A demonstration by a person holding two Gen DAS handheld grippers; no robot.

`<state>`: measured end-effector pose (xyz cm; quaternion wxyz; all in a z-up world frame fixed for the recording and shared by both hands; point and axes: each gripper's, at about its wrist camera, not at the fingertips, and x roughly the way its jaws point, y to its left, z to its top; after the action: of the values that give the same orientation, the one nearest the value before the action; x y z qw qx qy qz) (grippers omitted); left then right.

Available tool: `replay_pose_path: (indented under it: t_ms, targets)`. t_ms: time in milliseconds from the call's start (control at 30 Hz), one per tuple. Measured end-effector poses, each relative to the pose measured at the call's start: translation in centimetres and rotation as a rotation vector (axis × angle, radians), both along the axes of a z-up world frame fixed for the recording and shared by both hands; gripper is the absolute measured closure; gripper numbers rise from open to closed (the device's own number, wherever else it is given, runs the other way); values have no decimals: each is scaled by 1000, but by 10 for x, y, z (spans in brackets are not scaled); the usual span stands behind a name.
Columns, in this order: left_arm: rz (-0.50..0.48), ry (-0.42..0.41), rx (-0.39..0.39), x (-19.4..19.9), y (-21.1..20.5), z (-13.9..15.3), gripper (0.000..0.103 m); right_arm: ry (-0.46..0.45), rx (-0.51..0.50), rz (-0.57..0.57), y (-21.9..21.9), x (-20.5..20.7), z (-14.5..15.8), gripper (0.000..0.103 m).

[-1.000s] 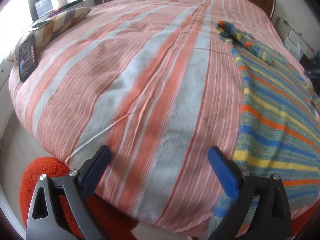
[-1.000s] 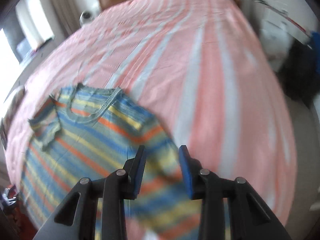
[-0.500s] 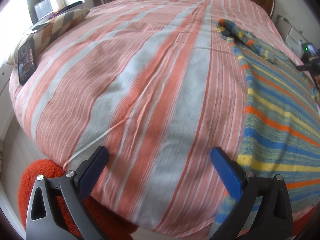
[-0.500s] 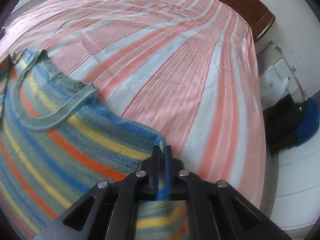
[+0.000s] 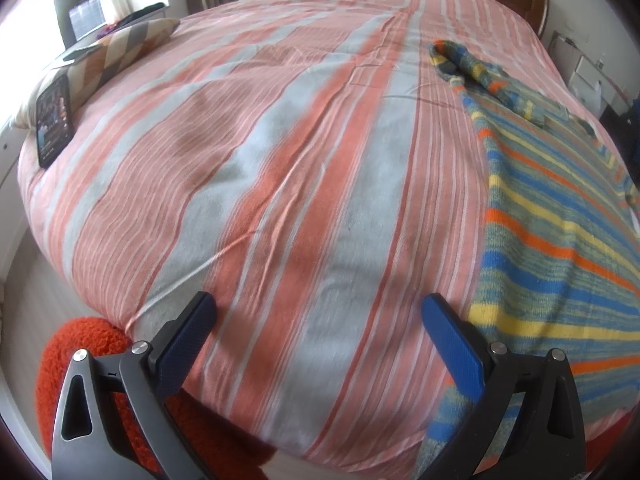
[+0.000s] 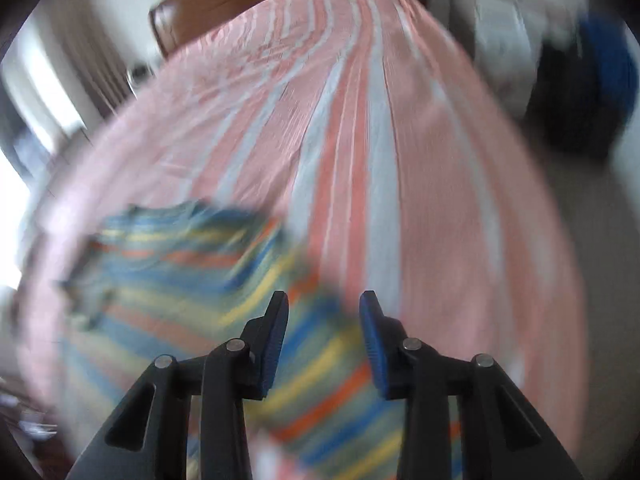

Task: Fold small clothes
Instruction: 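Grasp the sleeve cuff with the right tool and lay the sleeve straight across the bed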

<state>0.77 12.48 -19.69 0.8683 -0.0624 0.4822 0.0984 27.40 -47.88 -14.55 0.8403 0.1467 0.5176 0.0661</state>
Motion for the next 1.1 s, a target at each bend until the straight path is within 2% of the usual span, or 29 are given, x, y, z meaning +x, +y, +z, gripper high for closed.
replay_pose_path:
  t_ms: [33,67,100,133,167,200,267,300,367,433,500,567,600,633,700,833,1000,1100]
  targets:
    - [-1,1,0,-1,0,0,1,55,5,-28,-9,-19,-17,68]
    - [-2,2,0,-2,0,-1,1,124,-70,-82,-22,-39,-38,68]
    - [-2,2,-1,-3,0,-1,1,132,-156,-126,-32,-53,-44,80]
    - [-2,1,0,-4,0,-1,1,98,-239,-165,-40,-67,-42,91]
    - [-1,0,2,-4,0,-1,1,56,-341,-211,-45,-83,-34,91]
    - [1,-2,6,-3,-1,-2,1,9,-379,-246,-48,-99,-23,89]
    - [4,-2,23,-2,-4,-3,0,-53,-299,-260,-47,-119,-6,86]
    - [6,-5,32,-1,-5,-4,0,-74,-249,-242,-42,-123,1,82]
    - [9,-13,44,-2,-7,-5,0,-102,-212,-185,-23,-128,6,73]
    - [10,-19,38,-4,-6,-5,0,-125,-193,-127,-4,-123,1,64]
    - [5,-19,24,-5,-4,-5,0,-106,-174,-129,1,-126,-18,64]
    - [-4,-17,12,-6,-2,-5,0,-57,-169,-163,-6,-125,-38,64]
    - [-7,-16,7,-6,-2,-5,0,-45,-163,-195,-14,-129,-49,69]
    - [-11,-17,1,-6,-1,-5,0,-53,-157,-217,-20,-134,-49,73]
    - [-11,-16,-14,-6,0,-5,0,-60,-208,-262,-25,-146,-41,73]
    - [-7,-11,-26,-5,1,-5,0,-121,-307,-256,-10,-185,-16,66]
    - [-6,-12,-32,-6,1,-5,0,-257,-279,-285,20,-251,2,43]
    - [-11,-10,-17,-7,0,-6,0,-298,-247,-289,49,-279,-3,39]
